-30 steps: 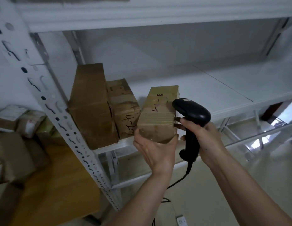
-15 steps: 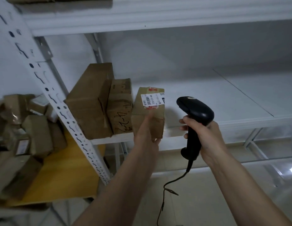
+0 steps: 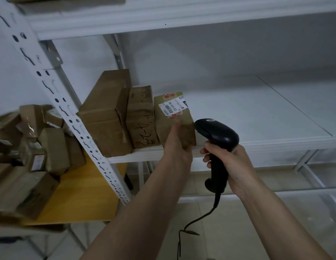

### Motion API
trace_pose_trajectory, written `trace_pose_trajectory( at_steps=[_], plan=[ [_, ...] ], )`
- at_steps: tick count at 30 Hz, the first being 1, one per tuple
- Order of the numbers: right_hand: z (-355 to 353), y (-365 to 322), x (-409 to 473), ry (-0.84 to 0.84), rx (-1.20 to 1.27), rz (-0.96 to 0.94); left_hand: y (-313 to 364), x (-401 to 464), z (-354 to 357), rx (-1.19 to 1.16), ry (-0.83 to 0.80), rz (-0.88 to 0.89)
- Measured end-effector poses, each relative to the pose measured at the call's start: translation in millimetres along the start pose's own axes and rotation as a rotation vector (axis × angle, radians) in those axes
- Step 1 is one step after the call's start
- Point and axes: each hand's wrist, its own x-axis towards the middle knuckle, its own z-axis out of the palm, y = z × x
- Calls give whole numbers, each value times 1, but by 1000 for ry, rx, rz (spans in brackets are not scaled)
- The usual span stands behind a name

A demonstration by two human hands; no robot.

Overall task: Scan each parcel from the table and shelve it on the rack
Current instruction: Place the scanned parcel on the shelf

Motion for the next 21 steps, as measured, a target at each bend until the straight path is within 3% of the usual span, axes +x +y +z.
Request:
trace_pose_trajectory(
  at_steps=[7,11,21],
  plan=[
    [-5,0,5,38,-13,17,9,-1,22,-55,-16,14],
    [-3,0,5,22,-16,29,25,8,26,78,21,44],
    [4,7,8,-31,-33,50,27,10,8,262,69,-115]
  ],
)
